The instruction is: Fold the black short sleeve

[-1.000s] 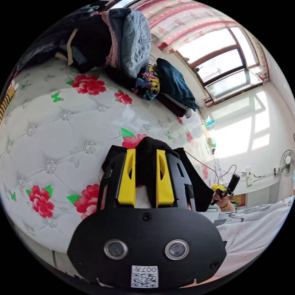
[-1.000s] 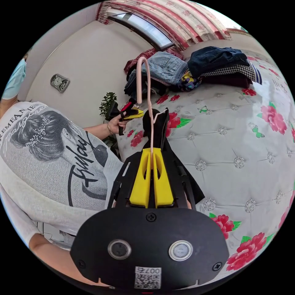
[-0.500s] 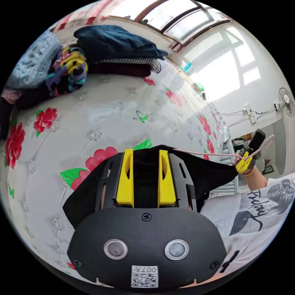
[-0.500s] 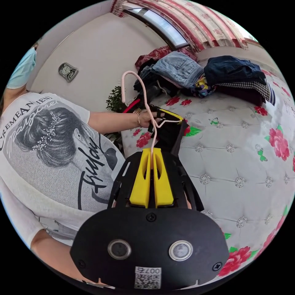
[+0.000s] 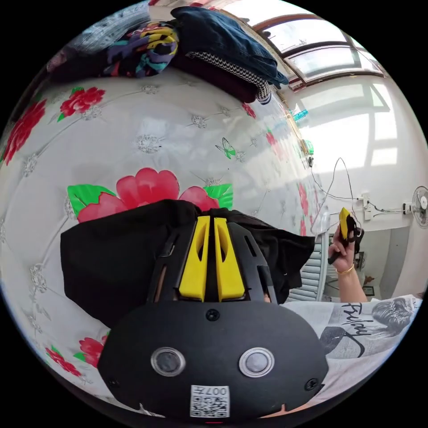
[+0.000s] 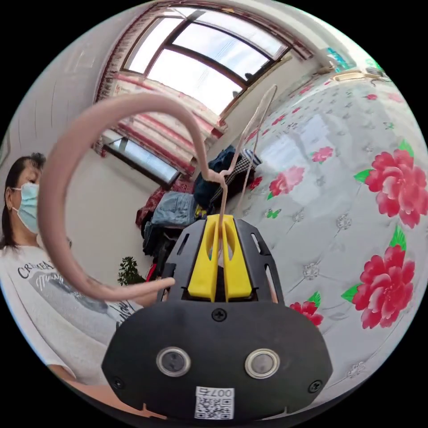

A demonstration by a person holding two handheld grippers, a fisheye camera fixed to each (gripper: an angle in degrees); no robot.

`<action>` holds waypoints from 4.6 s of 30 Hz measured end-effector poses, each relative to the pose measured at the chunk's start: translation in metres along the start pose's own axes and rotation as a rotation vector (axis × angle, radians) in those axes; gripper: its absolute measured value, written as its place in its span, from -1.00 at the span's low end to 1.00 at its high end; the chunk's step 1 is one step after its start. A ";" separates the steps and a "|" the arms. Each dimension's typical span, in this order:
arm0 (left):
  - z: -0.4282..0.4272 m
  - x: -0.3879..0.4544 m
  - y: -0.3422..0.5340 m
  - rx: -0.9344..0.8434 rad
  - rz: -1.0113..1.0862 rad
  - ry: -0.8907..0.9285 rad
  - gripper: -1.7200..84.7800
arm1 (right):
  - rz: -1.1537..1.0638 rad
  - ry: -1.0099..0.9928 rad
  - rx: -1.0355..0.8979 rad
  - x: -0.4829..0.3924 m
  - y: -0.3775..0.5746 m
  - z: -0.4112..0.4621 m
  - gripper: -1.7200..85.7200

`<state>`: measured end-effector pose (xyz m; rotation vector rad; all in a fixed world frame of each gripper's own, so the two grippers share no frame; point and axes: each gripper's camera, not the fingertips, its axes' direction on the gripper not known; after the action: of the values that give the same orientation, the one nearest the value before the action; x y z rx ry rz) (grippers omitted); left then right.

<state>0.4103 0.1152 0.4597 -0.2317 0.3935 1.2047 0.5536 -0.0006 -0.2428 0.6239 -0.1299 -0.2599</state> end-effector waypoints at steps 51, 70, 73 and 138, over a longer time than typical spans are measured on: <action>-0.311 0.204 0.538 1.440 0.882 0.069 -0.98 | -1.054 0.278 0.610 -0.524 0.263 -0.284 -0.97; -0.197 0.104 0.219 0.902 0.339 -0.327 -0.87 | -0.667 0.545 0.028 -0.351 0.012 -0.039 -0.90; -0.170 0.070 0.231 0.829 0.325 -0.368 -0.85 | -0.533 0.547 -0.056 -0.270 0.036 -0.027 -0.89; -0.110 -0.108 0.214 -0.115 0.078 -0.142 -0.96 | 0.208 0.406 -0.490 0.021 0.300 -0.103 -0.89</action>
<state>0.1578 0.0549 0.4121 -0.2296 0.2114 1.3136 0.6548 0.2854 -0.1467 0.1634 0.2544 0.0427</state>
